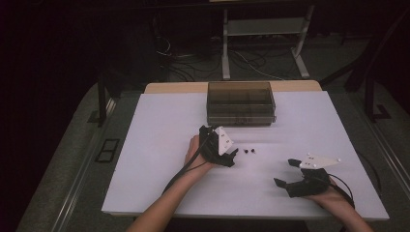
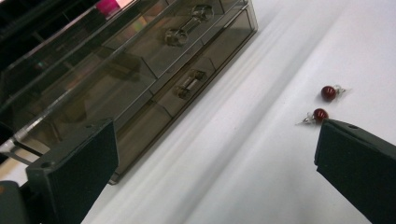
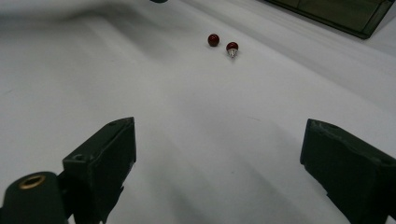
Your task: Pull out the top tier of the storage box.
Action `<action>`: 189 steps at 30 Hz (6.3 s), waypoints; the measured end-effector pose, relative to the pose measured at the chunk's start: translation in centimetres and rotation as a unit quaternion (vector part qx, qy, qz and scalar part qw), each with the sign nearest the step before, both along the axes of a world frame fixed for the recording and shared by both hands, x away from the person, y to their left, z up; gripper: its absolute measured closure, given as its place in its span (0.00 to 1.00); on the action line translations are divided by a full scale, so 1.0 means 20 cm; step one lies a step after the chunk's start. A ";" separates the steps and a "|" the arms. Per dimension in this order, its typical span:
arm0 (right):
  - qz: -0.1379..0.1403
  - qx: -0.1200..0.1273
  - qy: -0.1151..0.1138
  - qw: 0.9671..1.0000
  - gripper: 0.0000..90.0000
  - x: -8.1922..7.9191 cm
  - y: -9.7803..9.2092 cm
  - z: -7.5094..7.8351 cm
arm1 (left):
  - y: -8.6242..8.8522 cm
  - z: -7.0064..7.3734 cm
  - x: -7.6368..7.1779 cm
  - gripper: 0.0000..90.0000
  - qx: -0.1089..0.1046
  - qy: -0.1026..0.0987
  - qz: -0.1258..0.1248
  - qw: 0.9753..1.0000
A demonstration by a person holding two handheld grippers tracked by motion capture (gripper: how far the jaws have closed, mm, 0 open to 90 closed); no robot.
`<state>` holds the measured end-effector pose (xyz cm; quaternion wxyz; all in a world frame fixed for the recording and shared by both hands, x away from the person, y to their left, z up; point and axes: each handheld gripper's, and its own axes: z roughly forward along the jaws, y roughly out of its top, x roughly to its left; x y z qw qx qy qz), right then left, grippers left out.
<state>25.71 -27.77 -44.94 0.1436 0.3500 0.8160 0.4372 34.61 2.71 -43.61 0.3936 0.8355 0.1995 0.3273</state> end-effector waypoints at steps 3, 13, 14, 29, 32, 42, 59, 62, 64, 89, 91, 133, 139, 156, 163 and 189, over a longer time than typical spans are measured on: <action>0.000 -0.001 0.000 1.000 0.11 0.00 0.00 0.00 | 0.01 0.01 0.01 0.00 -0.010 0.014 -0.001 1.000; 0.000 0.000 -0.001 1.000 0.11 0.00 0.00 0.00 | 0.04 0.02 0.05 0.00 -0.096 0.089 -0.003 0.991; -0.001 0.000 -0.001 1.000 0.11 0.00 0.00 0.00 | 0.05 0.02 0.06 0.00 -0.094 0.097 -0.004 0.991; 0.000 -0.002 0.002 1.000 0.11 0.00 0.00 0.00 | 0.10 0.05 0.08 0.31 -0.156 0.136 -0.018 0.978; 0.001 -0.001 0.001 1.000 0.11 0.00 0.00 0.00 | 0.10 0.05 0.09 0.43 -0.153 0.132 -0.015 0.979; 0.002 -0.005 -0.001 1.000 0.11 0.00 0.00 0.00 | 0.10 0.04 0.12 0.66 -0.143 0.161 -0.025 0.976; 0.000 -0.004 0.000 1.000 0.11 0.00 0.00 0.00 | 0.08 0.19 0.19 0.99 -0.139 0.179 -0.066 0.972; -0.002 -0.004 -0.001 1.000 0.11 0.00 0.00 0.00 | 0.07 0.23 0.22 0.99 -0.130 0.179 -0.073 0.973; 0.000 -0.004 -0.001 1.000 0.11 0.00 0.00 0.00 | 0.06 0.26 0.24 0.99 -0.127 0.177 -0.074 0.973; 0.003 -0.003 0.000 1.000 0.11 -0.01 -0.01 0.00 | 0.03 0.34 0.51 0.99 -0.123 0.195 -0.052 0.972; 0.002 -0.002 0.000 1.000 0.11 -0.01 -0.01 0.00 | 0.02 0.33 0.52 0.99 -0.122 0.199 -0.048 0.971; 0.003 -0.004 0.000 1.000 0.11 -0.01 -0.01 0.00 | 0.00 0.27 0.51 0.99 -0.103 0.214 -0.051 0.970; 0.002 -0.004 0.001 1.000 0.11 -0.01 -0.01 0.00 | 0.00 0.27 0.50 0.99 -0.095 0.220 -0.054 0.969; 0.003 -0.004 0.001 1.000 0.11 -0.01 -0.01 -0.01 | 0.00 0.26 0.47 0.99 -0.101 0.221 -0.062 0.968; 0.002 -0.005 0.002 1.000 0.11 -0.01 -0.01 0.00 | 0.00 0.25 0.45 0.99 -0.100 0.223 -0.064 0.968; 0.005 -0.008 0.002 1.000 0.11 -0.01 0.00 -0.01 | 0.19 0.29 0.38 0.99 -0.151 0.196 -0.039 0.968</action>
